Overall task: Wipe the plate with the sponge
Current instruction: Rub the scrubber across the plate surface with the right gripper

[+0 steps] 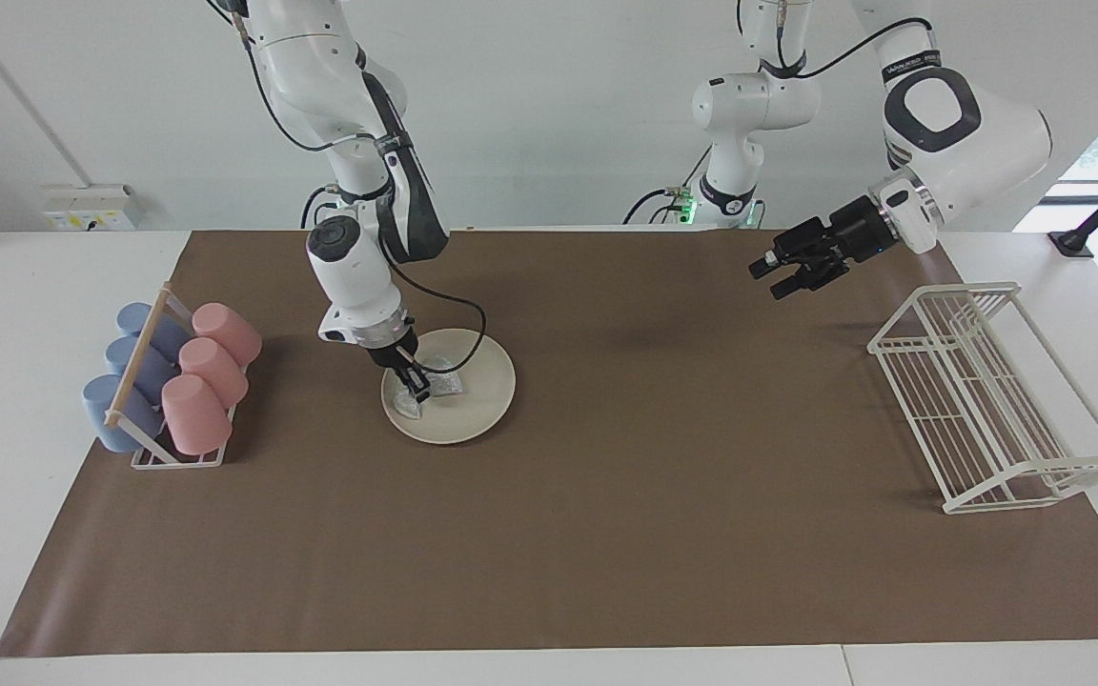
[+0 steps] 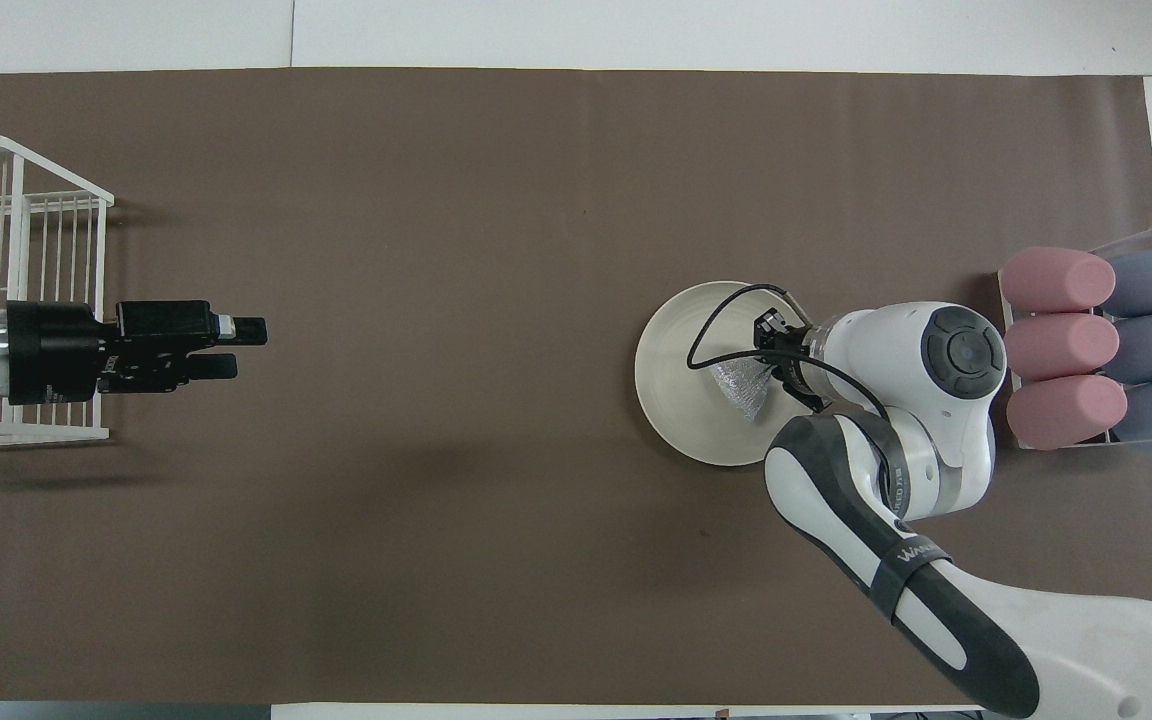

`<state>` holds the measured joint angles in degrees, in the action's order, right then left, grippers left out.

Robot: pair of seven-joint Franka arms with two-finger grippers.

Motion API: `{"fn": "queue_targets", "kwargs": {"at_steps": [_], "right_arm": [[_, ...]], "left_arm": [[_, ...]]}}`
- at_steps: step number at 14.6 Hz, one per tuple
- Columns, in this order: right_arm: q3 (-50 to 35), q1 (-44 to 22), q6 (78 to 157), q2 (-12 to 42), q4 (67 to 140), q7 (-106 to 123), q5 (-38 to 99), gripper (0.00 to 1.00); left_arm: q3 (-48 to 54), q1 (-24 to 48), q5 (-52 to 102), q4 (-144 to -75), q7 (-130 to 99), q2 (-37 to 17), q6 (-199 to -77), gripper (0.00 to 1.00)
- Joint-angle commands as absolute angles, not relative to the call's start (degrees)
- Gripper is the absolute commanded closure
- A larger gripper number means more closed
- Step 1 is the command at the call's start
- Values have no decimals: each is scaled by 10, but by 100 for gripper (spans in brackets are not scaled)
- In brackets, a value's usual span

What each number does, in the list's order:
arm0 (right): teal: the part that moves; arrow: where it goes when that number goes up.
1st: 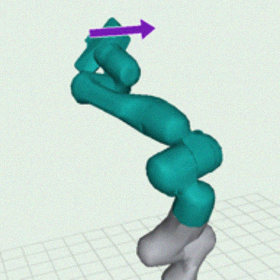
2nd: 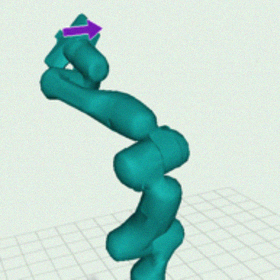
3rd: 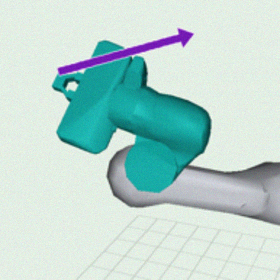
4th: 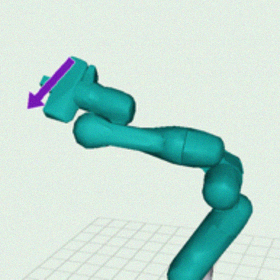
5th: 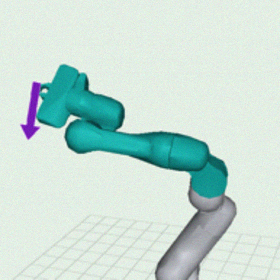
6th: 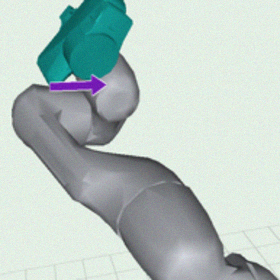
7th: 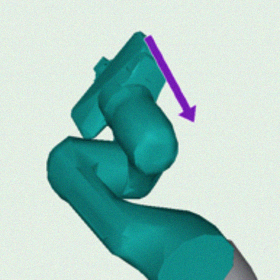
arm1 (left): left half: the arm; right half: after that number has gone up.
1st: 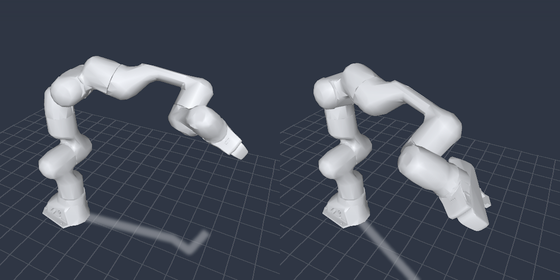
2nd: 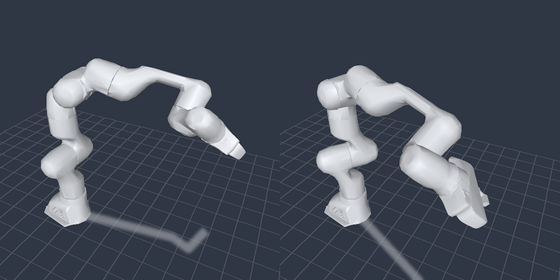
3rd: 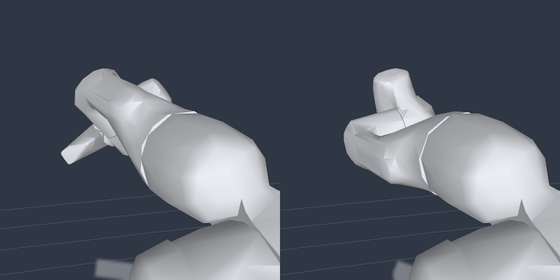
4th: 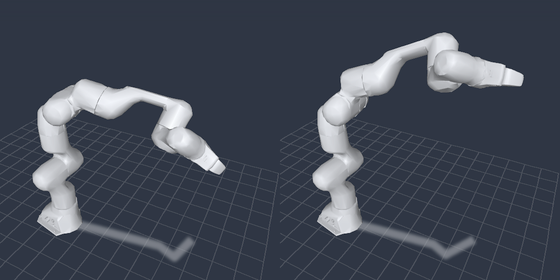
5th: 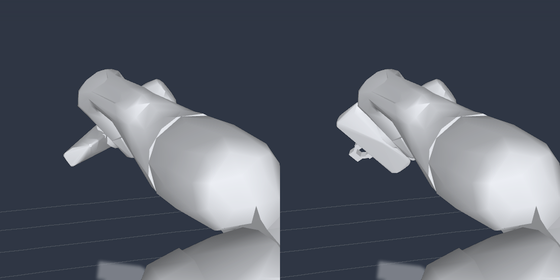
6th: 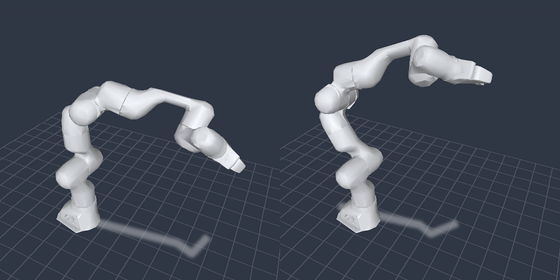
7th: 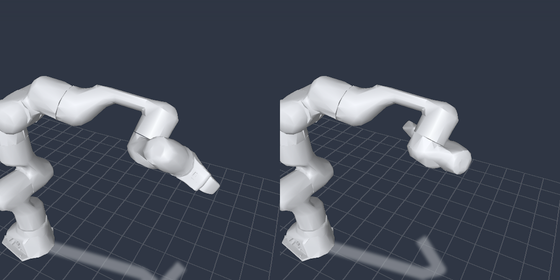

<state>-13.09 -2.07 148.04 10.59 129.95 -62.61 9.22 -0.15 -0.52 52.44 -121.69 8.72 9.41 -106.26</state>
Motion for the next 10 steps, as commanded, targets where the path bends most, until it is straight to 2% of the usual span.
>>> {"fn": "queue_targets", "kwargs": {"at_steps": [1, 5, 10], "right_arm": [[-135, -53, 1493, 127, 1320, -675, 94, 100], [-135, -102, 1494, 126, 1319, -758, 94, 100], [-134, -94, 1485, 118, 1305, -728, 93, 100]], "left_arm": [[2, -9, 511, -1212, 75, 97, -1068, 0], [2, -9, 511, -1212, 75, 97, -1070, 0], [3, -7, 511, -1212, 70, 97, -1071, 0]]}}
